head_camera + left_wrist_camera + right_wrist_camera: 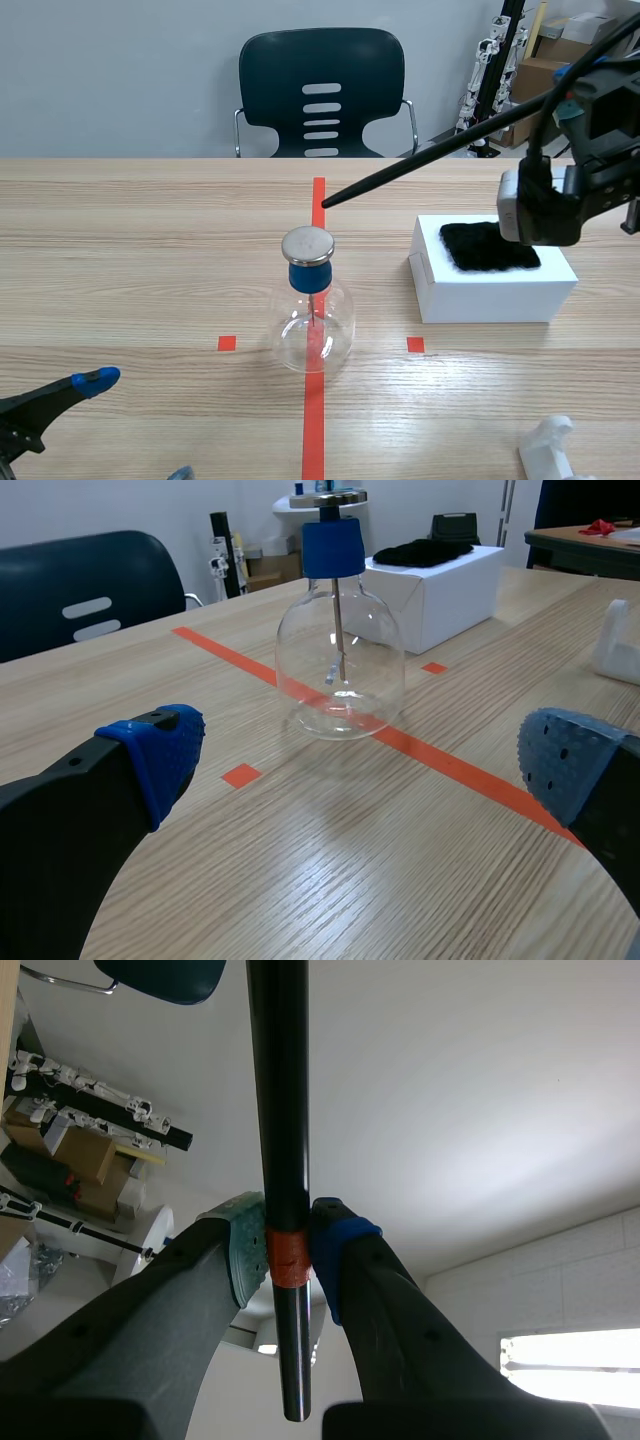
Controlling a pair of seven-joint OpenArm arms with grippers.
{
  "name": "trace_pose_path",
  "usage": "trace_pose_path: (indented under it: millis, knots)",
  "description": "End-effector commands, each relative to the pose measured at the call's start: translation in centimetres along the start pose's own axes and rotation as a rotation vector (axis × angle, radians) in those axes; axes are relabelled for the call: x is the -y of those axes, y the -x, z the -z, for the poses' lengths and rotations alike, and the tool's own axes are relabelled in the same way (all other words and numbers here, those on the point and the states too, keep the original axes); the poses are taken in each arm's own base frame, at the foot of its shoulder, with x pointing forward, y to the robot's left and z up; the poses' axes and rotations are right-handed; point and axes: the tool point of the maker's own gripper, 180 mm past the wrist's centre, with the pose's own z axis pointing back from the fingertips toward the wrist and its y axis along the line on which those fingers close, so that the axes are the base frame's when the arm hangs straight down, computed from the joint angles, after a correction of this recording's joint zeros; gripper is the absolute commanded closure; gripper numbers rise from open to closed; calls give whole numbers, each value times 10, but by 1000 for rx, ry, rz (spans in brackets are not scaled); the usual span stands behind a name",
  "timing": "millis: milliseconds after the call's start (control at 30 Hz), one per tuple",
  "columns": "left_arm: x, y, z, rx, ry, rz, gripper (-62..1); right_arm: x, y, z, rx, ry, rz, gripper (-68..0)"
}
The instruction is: Do the electroscope experiment. move the rod toward and away from the electroscope
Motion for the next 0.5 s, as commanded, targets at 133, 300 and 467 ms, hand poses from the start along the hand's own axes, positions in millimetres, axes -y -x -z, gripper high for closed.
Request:
trace_pose_path:
  millis: [133, 300, 467]
  knots:
    - [-2, -5, 3, 30, -8, 0, -623, 8, -3, 5, 6, 32, -16, -10]
    - [-2, -5, 3, 30, -8, 0, -623, 8, -5, 6, 2, 32, -11, -10]
    - [-2, -5, 3, 30, -8, 0, -623, 7, -5, 6, 1, 26, -11, -10]
